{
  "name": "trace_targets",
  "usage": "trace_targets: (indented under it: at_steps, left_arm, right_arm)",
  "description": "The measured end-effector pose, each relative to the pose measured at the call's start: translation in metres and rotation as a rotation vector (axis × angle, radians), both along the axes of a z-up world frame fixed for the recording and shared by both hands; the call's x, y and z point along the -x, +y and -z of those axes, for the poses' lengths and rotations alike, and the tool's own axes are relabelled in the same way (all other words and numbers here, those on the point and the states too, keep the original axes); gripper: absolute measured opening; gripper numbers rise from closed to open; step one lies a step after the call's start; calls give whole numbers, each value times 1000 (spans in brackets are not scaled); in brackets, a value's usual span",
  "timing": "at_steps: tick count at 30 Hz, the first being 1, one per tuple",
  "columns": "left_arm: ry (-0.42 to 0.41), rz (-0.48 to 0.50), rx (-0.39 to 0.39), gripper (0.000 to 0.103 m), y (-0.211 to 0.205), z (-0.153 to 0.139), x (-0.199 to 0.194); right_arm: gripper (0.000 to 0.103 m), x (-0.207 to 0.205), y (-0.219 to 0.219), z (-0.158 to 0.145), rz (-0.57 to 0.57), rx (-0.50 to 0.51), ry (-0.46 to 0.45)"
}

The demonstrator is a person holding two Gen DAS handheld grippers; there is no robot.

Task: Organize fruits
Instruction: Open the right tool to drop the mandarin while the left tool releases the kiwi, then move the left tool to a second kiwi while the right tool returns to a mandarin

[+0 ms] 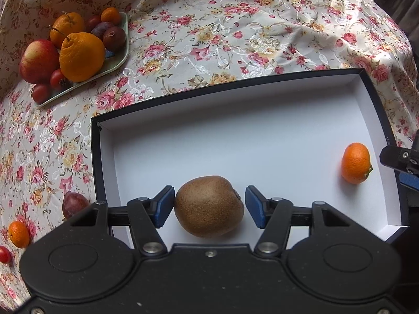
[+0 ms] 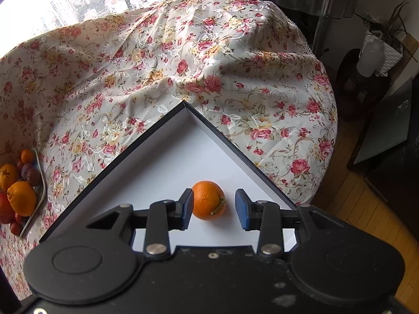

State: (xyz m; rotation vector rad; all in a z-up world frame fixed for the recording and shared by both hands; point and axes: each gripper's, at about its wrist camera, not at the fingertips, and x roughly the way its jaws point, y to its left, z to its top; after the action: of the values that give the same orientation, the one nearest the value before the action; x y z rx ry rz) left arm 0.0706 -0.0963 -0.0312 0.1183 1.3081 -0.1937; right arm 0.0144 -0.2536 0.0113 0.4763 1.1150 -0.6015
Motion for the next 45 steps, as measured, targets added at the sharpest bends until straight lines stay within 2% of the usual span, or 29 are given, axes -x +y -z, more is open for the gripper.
trace_targets:
  at_steps: [12, 20, 25, 31, 45]
  left_arm:
    - [-37, 12, 2, 63, 4, -7, 5]
    - [-47, -4, 37, 64, 29, -19, 3]
    - [-56, -37, 53, 64, 51, -28, -3]
    - [-28, -105, 75, 63, 87, -32, -11]
    - [-15, -229, 42, 63, 177, -38, -19]
  right_arm:
    - [38, 5, -7, -5, 114, -46, -6]
    - [38, -3, 9, -6, 134, -84, -1]
    - [38, -13, 29, -8, 112, -67, 12]
    - [38, -27, 59, -10, 65, -74, 20]
    - [38, -62, 151, -10, -89, -115, 33]
